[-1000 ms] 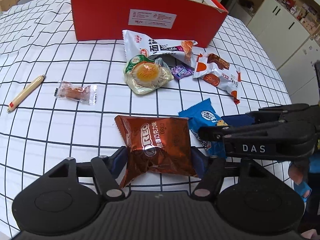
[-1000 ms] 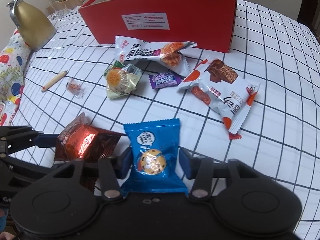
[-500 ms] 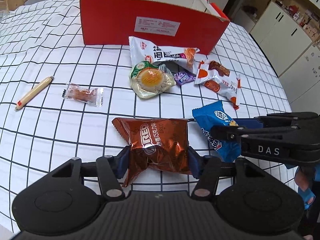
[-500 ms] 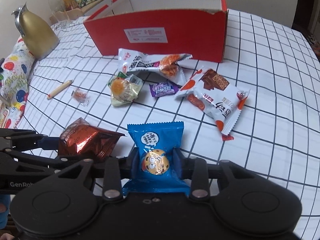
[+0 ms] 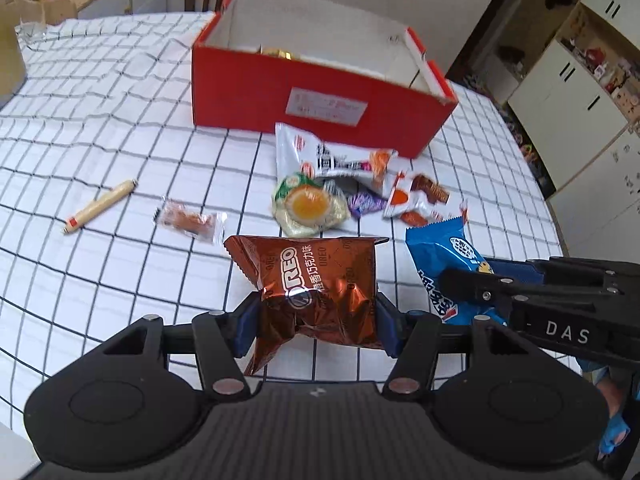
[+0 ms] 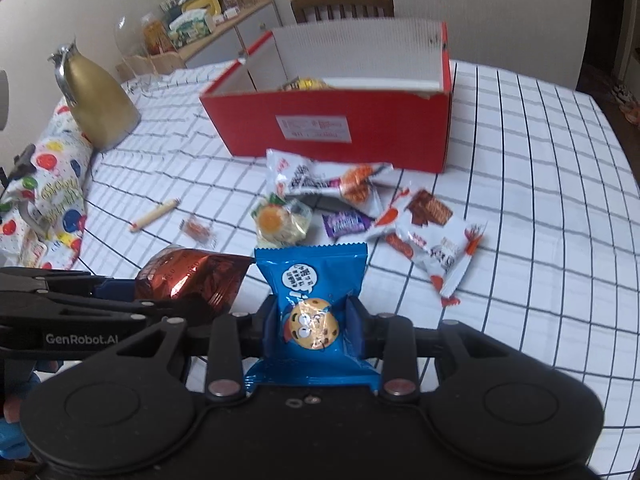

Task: Organize snacks
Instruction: 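Carry the Oreo packet and blue cookie packet over the red box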

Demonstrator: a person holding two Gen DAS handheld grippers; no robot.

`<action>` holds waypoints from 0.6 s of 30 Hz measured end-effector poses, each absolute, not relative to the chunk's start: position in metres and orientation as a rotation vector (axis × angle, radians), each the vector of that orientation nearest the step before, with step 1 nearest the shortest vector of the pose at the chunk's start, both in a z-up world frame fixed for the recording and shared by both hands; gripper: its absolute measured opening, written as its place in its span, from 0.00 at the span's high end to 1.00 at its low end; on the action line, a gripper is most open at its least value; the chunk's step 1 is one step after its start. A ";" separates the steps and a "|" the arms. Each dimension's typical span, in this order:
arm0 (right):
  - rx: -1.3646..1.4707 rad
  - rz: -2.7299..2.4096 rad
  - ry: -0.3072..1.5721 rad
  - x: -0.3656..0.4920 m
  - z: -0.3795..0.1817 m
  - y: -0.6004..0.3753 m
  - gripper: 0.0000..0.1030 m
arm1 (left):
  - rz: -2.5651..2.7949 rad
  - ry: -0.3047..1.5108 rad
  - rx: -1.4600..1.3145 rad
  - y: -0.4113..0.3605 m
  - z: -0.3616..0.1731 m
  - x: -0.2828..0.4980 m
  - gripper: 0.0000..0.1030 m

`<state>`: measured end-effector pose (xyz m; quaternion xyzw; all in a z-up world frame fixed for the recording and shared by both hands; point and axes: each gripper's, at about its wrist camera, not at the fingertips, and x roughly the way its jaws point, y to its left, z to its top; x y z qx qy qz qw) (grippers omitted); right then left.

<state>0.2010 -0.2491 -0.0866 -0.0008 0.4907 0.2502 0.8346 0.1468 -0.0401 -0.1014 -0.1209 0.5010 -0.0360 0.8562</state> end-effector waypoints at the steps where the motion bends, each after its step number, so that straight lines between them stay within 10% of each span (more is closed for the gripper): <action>1: 0.002 0.534 1.032 0.201 -0.082 -0.249 0.67 | -0.076 1.045 -0.256 -0.040 -0.097 0.147 0.44; 18: -0.008 0.553 0.877 0.226 -0.016 -0.236 0.67 | -0.072 0.877 -0.191 -0.034 -0.028 0.178 0.44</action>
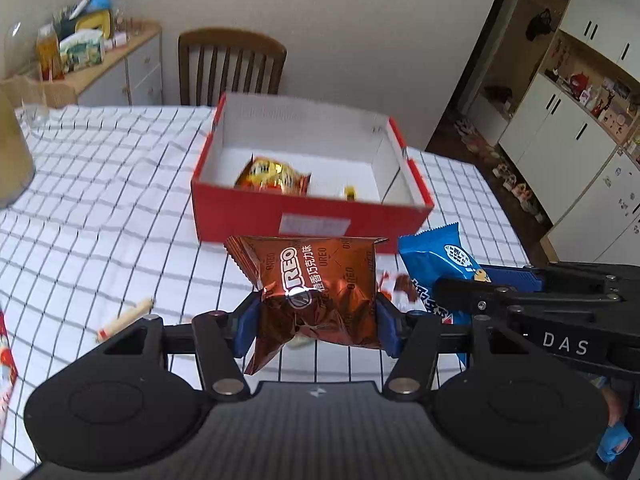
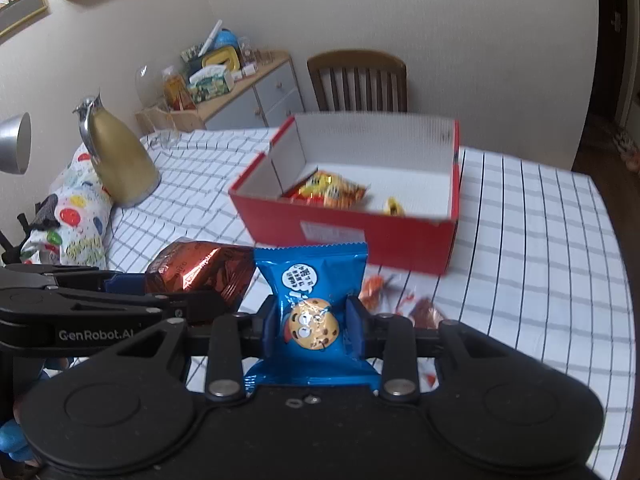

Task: Organize snacks
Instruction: 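Carry the Oreo packet and blue cookie packet over the red box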

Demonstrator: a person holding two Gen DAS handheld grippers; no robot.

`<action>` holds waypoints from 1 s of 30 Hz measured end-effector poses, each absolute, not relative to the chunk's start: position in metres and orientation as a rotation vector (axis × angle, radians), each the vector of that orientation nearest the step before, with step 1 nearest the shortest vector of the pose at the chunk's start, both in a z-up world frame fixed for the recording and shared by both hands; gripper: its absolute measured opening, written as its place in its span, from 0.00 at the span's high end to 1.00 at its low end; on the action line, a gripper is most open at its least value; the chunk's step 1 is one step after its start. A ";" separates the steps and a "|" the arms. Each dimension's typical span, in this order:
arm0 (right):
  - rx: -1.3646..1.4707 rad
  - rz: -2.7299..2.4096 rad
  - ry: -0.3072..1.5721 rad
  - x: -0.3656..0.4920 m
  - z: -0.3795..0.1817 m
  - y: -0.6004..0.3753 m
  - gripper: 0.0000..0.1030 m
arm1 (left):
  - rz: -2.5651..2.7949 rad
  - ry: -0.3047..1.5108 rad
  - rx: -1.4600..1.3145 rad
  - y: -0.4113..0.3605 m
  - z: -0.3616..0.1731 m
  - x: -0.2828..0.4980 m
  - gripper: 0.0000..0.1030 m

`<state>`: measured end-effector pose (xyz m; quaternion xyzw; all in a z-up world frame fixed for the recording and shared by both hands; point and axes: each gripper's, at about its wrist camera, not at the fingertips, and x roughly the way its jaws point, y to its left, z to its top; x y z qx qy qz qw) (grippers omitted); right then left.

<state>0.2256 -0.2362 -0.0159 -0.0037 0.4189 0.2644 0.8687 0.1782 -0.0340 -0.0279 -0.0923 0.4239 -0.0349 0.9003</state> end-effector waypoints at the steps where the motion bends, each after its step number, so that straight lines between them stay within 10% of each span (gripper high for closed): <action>1: -0.010 0.553 0.868 0.228 -0.013 -0.235 0.67 | -0.073 0.870 -0.187 -0.033 -0.025 0.181 0.44; 30: -0.087 0.482 0.802 0.324 0.004 -0.198 0.67 | -0.047 0.852 -0.069 -0.010 -0.001 0.308 0.43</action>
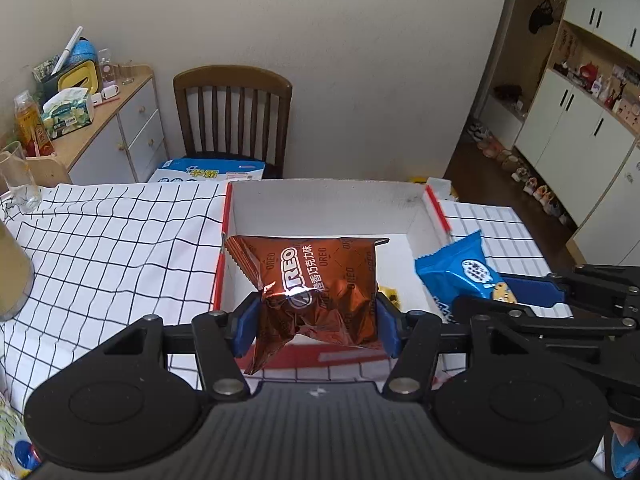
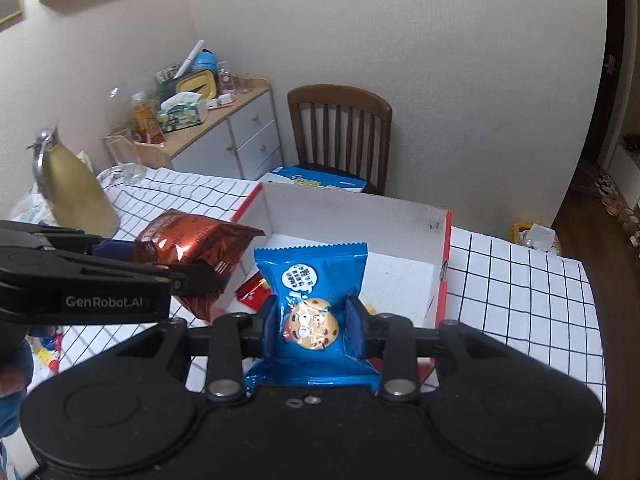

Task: Organize snacks
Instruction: 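Carry the Oreo packet and blue cookie packet over the red box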

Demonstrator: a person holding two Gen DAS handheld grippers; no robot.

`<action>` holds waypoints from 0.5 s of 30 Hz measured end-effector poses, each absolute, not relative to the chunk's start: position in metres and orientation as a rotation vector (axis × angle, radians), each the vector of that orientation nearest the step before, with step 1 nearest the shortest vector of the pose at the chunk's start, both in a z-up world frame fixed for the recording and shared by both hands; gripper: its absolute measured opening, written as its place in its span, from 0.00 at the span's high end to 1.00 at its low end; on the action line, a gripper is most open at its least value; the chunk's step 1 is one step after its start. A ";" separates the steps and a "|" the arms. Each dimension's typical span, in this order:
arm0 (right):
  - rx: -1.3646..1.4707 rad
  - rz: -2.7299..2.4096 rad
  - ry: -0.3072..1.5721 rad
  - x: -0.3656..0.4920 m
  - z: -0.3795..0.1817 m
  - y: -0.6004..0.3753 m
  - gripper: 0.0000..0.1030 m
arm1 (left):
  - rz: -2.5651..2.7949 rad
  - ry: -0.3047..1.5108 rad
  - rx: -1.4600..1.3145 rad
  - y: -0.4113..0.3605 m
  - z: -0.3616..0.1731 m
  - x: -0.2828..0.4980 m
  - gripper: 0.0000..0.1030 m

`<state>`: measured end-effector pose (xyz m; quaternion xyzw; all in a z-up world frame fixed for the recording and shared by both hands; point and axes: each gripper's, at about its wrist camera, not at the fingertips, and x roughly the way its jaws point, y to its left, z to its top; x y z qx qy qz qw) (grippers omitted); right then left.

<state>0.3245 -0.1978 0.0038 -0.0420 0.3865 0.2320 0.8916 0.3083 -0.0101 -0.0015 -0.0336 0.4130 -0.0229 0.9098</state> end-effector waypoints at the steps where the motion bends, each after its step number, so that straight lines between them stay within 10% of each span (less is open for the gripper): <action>1: -0.090 0.477 0.804 0.328 0.002 -0.197 0.67 | -0.048 0.854 -0.069 -0.009 -0.003 0.313 0.43; 15: -0.143 0.440 0.859 0.387 -0.040 -0.184 0.67 | -0.056 0.925 0.023 -0.013 -0.047 0.378 0.43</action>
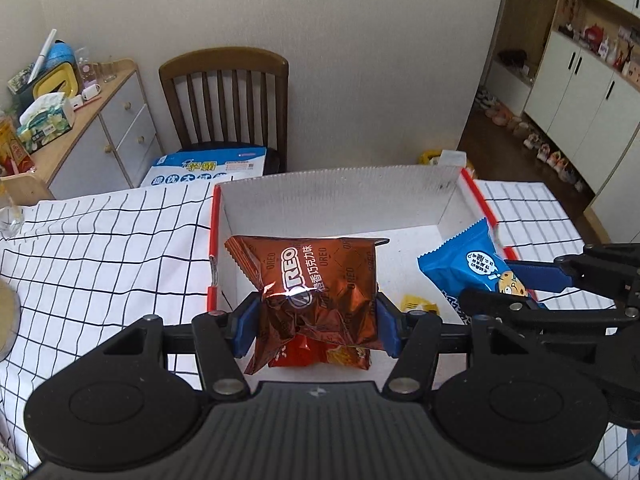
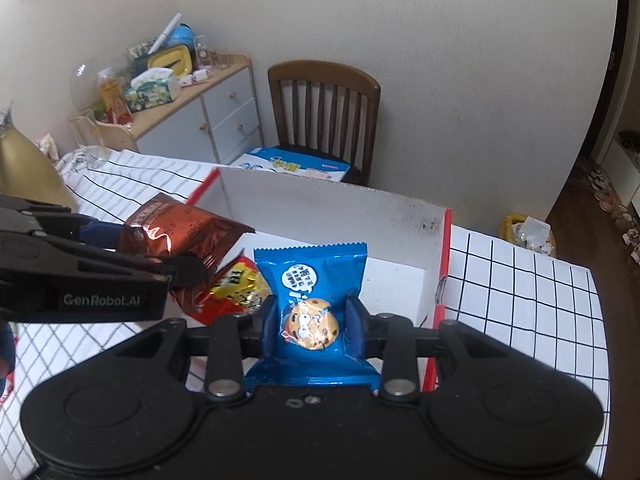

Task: Organize snacks
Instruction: 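Carry the Oreo packet and blue cookie packet over the red box, then open both tools to drop the Oreo and cookie packets into the box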

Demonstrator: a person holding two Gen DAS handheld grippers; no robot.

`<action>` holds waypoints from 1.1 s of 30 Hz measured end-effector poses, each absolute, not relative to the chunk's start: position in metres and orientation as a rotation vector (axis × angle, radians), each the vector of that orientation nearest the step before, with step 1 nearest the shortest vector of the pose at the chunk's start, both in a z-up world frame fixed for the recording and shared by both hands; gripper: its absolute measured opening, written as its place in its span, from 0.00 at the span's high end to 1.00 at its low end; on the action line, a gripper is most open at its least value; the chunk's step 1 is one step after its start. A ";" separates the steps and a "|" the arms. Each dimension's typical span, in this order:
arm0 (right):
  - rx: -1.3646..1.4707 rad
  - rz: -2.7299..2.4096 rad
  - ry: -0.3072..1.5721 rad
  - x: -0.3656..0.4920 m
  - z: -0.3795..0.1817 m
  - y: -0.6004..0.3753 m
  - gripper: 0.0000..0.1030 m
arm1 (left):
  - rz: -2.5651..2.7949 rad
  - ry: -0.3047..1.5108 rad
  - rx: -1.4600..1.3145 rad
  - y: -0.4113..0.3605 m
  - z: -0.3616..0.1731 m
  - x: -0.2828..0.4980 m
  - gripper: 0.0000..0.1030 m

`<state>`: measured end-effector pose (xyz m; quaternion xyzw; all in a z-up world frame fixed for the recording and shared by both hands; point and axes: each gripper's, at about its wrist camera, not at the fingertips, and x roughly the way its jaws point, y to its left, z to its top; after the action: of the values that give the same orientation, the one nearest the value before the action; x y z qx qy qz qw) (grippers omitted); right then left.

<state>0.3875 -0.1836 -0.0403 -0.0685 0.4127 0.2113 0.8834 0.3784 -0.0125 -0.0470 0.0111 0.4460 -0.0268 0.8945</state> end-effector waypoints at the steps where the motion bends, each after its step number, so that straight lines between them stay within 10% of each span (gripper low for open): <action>1: -0.153 0.436 0.864 0.390 -0.044 -0.182 0.67 | -0.058 0.930 0.028 -0.013 -0.050 0.382 0.43; 33: -0.199 0.400 0.992 0.423 -0.110 -0.173 0.61 | -0.069 1.046 0.055 -0.019 -0.111 0.412 0.40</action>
<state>0.4226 -0.1725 -0.1095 -0.0946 0.4717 0.1904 0.8557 0.4121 -0.0187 -0.1109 0.0261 0.4993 -0.0329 0.8654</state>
